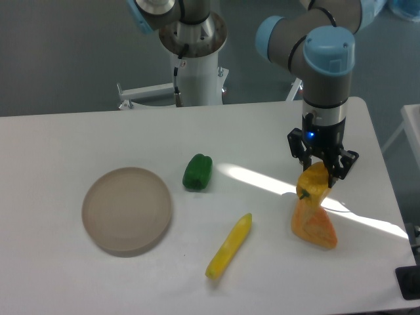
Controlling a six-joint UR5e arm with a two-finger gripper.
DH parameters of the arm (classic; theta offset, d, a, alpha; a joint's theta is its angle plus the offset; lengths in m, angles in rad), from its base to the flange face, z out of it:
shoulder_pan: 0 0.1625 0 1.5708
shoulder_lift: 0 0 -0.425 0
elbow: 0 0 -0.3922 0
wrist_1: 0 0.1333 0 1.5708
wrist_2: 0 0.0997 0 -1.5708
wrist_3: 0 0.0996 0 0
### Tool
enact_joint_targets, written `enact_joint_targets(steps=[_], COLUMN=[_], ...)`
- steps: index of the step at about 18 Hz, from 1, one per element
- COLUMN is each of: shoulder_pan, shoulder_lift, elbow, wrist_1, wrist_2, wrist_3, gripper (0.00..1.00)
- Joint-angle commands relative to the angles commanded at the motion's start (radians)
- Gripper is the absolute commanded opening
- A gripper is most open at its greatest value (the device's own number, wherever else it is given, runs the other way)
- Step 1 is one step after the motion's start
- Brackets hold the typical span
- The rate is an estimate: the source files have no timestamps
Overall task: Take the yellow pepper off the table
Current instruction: 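Lift the yellow pepper and carry it over the orange wedge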
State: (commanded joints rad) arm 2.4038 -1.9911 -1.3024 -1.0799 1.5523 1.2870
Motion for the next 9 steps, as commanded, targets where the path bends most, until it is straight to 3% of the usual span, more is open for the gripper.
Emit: enact_joint_targets(steps=[9], shoulder_pan=[-0.015], shoulder_lift=[-0.008], elbow=[0.008], wrist_1=[0.005], wrist_2=[0.023], wrist_3=[-0.008], gripper=[0.36])
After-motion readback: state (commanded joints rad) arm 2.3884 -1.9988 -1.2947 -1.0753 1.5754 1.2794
